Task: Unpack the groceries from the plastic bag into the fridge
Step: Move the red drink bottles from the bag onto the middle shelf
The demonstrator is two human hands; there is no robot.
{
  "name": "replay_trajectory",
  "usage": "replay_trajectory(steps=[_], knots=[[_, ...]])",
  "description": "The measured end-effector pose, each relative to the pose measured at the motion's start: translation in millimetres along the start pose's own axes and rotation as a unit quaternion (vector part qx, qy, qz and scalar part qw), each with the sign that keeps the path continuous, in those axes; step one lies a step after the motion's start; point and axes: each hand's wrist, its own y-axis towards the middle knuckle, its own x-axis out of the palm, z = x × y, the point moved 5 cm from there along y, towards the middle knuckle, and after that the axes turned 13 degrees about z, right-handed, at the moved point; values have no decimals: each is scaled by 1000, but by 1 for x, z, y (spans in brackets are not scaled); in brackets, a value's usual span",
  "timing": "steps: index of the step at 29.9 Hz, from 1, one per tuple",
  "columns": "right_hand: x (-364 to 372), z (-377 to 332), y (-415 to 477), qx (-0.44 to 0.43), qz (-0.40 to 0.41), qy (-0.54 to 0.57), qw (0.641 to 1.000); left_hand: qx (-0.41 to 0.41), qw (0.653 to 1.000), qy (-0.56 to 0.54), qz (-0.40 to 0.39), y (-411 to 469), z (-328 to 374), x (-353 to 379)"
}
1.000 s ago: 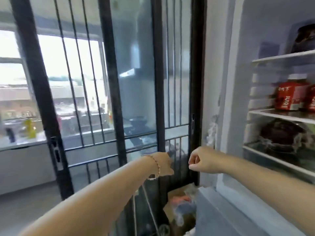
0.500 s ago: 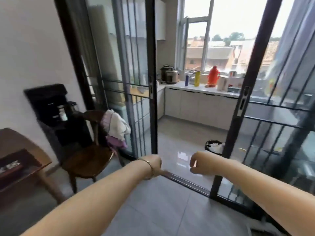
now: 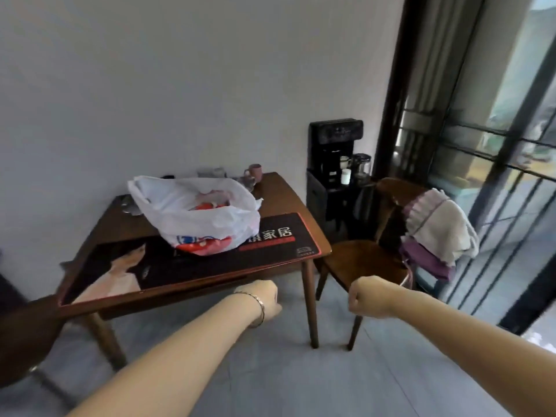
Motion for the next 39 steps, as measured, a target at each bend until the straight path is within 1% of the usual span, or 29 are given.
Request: replay_trajectory(steps=[4, 8, 14, 17, 20, 22, 24, 27, 28, 30, 32, 34, 36, 37, 39], knots=[[-4, -39, 98, -47, 2, 24, 999, -75, 997, 3, 5, 52, -78, -11], [-16, -68, 201, -106, 12, 29, 994, -134, 990, -29, 22, 117, -133, -32], [-48, -109, 339, -153, 19, 46, 987, -199, 971, -100, 90, 205, -192, -69], [-54, -133, 396, -171, 28, 41, 984, -204, 964, -114, 124, 240, -218, -82], [-58, -157, 440, -167, 59, 49, 983, -184, 965, -112, 150, 272, -246, -86], [-61, -173, 470, -179, 105, 42, 977, -159, 968, -106, 165, 298, -266, -88], [-63, -190, 497, -209, 170, 25, 963, -114, 971, -83, 192, 327, -286, -89], [-57, -214, 533, -255, 225, -5, 940, -14, 961, -21, 277, 375, -311, -99], [-53, -223, 545, -268, 238, -17, 933, 12, 957, -2, 290, 392, -317, -102], [-43, -236, 570, -282, 241, -60, 927, 55, 960, 43, 271, 424, -327, -104], [-23, -241, 598, -260, 167, -121, 943, 94, 967, 87, 222, 457, -341, -97], [-3, -232, 624, -204, 81, -157, 963, 113, 971, 130, 166, 489, -357, -87], [4, -218, 645, -158, 40, -198, 966, 115, 974, 157, 115, 518, -372, -73], [7, -212, 655, -144, 26, -201, 969, 115, 974, 171, 92, 530, -377, -66], [10, -202, 672, -122, -5, -173, 977, 111, 972, 199, 50, 555, -384, -56]])
